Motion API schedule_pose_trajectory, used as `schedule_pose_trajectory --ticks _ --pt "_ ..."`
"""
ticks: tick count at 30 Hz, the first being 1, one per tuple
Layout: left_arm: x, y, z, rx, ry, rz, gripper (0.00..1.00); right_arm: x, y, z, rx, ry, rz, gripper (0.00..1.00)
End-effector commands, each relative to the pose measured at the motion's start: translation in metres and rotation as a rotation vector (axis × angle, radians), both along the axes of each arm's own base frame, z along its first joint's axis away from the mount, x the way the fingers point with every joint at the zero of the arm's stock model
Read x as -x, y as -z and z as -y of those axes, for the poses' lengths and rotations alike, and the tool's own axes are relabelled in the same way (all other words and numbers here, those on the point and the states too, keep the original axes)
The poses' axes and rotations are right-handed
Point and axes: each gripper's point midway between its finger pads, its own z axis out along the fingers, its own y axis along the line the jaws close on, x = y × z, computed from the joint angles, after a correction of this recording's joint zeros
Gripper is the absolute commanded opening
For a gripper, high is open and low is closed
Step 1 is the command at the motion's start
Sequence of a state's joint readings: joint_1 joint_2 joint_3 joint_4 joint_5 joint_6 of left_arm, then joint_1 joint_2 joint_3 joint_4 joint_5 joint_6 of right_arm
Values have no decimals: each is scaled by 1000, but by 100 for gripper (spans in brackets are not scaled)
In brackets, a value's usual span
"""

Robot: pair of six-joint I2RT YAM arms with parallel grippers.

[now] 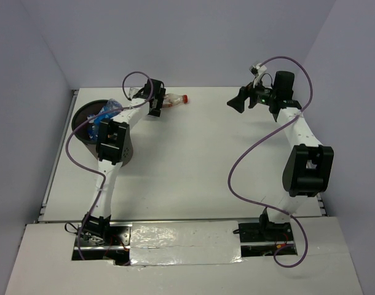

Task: Put the plastic bottles in the bin

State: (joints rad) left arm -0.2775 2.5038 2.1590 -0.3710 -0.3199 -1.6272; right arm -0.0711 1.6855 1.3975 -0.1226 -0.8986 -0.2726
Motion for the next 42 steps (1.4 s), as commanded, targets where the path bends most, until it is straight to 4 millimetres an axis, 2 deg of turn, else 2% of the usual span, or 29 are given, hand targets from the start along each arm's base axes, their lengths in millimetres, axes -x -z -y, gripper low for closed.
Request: schedule_pose_trajectory --ticks 1,7,20,29,33,41,42 --pt "-3 6 -5 14 -13 -10 99 4 -22 3 -9 -3 68 100" --pt "-7 13 -6 41 -18 -18 99 4 -23 5 -11 -1 70 100" --pt "-17 17 3 112 -18 7 99 4 -23 11 -20 13 72 100" --pt "-14 22 -1 122 -32 4 88 5 -22 16 -33 20 66 100" --pt "-13 21 0 133 -23 17 79 6 -23 15 -36 17 67 100" --pt "-15 17 2 137 -3 39 68 7 -23 16 -38 14 67 100" --pt "-18 12 5 146 15 65 62 7 -23 17 -39 16 66 100"
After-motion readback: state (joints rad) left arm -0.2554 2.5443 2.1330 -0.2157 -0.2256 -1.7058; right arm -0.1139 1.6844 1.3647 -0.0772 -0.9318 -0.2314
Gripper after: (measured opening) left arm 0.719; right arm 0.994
